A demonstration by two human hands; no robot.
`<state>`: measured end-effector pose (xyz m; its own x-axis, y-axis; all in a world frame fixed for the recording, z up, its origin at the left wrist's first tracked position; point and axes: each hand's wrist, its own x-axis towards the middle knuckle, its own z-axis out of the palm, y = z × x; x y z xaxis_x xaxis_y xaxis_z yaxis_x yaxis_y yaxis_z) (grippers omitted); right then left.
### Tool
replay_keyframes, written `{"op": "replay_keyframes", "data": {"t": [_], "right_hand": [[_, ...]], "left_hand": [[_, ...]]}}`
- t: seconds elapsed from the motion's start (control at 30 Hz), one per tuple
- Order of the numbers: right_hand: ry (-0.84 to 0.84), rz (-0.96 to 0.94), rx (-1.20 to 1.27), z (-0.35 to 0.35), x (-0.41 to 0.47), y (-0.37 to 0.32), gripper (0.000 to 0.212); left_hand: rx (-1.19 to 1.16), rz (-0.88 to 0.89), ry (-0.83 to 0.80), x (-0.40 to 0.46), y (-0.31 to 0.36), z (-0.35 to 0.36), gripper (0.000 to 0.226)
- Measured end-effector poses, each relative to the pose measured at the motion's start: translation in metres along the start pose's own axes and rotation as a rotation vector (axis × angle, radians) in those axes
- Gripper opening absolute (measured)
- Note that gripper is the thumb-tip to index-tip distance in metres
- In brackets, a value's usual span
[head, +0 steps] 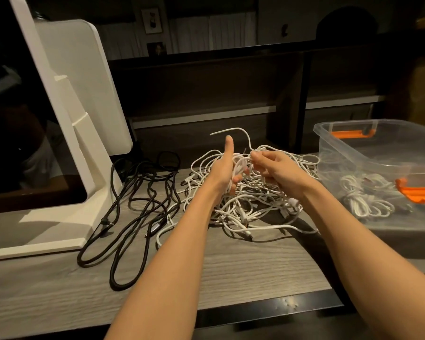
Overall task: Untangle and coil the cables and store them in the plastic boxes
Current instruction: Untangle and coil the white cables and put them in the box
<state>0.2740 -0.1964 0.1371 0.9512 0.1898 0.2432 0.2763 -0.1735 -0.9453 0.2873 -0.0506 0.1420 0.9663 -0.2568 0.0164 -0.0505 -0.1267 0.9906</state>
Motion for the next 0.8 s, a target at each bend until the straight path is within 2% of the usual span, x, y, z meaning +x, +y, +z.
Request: {"op": "replay_keyframes", "data": {"t": [0.1, 0.23, 0.3, 0.4, 0.67, 0.8], "right_hand": [[0.016, -0.146, 0.035, 0.006, -0.005, -0.005, 0.029], [0.125, -0.205, 0.011, 0.01, -0.002, -0.003, 0.017], [0.151, -0.18, -0.039, 0.009, 0.001, 0.003, 0.015], [0.125, -0.076, -0.061, 0.006, 0.004, 0.012, 0.022], [0.017, -0.007, -0.12, -0.006, 0.004, 0.011, 0.01], [-0.093, 0.005, -0.336, -0.002, 0.003, 0.009, 0.017]], "left_hand": [[-0.025, -0.044, -0.159, 0.003, -0.001, -0.001, 0.085], [0.037, -0.081, -0.349, 0.003, -0.002, -0.003, 0.103], [0.036, -0.086, -0.393, -0.002, 0.0, -0.001, 0.1], [0.038, -0.038, -0.442, -0.009, 0.001, 0.0, 0.085], [-0.085, -0.037, -0.267, 0.005, -0.009, 0.004, 0.088], [-0.115, -0.026, -0.077, 0.016, -0.014, 0.001, 0.086]]}}
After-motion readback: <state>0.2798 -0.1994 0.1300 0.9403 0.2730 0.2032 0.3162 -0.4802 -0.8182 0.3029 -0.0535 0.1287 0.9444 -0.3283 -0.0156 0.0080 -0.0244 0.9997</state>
